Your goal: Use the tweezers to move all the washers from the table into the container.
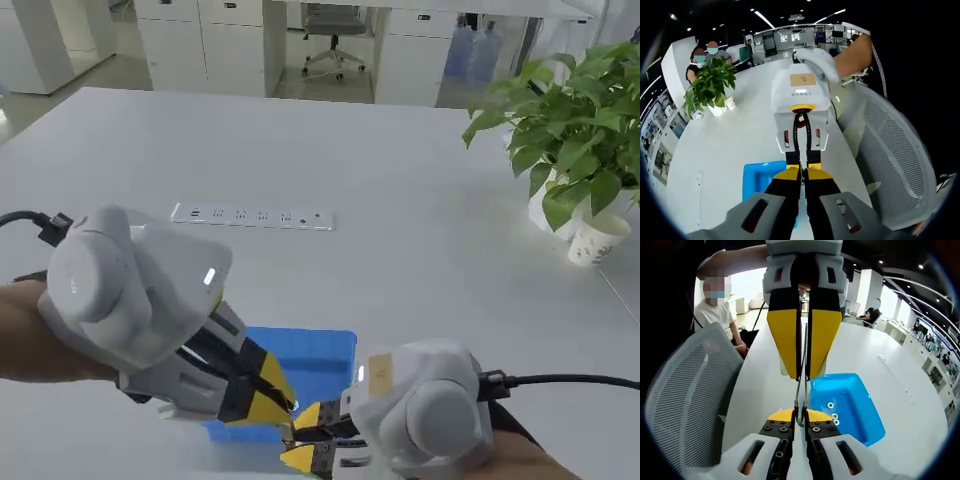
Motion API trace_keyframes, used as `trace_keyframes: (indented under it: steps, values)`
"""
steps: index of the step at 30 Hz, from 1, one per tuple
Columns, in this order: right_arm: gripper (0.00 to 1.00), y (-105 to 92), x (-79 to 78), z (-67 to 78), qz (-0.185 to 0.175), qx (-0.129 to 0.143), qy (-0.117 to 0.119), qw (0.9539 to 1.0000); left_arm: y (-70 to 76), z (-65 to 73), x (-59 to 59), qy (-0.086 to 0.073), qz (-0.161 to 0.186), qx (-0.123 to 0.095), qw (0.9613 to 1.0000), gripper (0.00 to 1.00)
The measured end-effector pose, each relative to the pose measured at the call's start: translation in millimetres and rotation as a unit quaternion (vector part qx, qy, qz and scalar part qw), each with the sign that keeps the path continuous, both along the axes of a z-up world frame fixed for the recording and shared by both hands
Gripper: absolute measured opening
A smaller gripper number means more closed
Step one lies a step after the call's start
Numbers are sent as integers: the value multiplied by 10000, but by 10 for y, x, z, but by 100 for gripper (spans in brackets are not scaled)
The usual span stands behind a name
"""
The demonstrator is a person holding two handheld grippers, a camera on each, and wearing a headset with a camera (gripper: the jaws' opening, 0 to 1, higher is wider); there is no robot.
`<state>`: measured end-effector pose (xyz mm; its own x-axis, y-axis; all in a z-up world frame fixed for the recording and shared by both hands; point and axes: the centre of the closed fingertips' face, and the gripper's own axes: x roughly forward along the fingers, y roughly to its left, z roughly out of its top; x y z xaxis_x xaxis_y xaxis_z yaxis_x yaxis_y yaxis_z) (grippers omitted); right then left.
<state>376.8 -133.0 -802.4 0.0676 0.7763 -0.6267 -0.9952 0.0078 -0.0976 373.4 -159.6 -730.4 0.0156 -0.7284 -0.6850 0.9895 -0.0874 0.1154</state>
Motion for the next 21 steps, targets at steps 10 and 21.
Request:
trace_keyframes:
  steps: [10,21]
  values:
    - [8,-4,192,41,30,-25,-131,9999,2,39,161,-72,68,-19,9999,5]
    - [8,28,406,41,26,-23,-188,9998,20,39,368,-126,230,-55,9996,5]
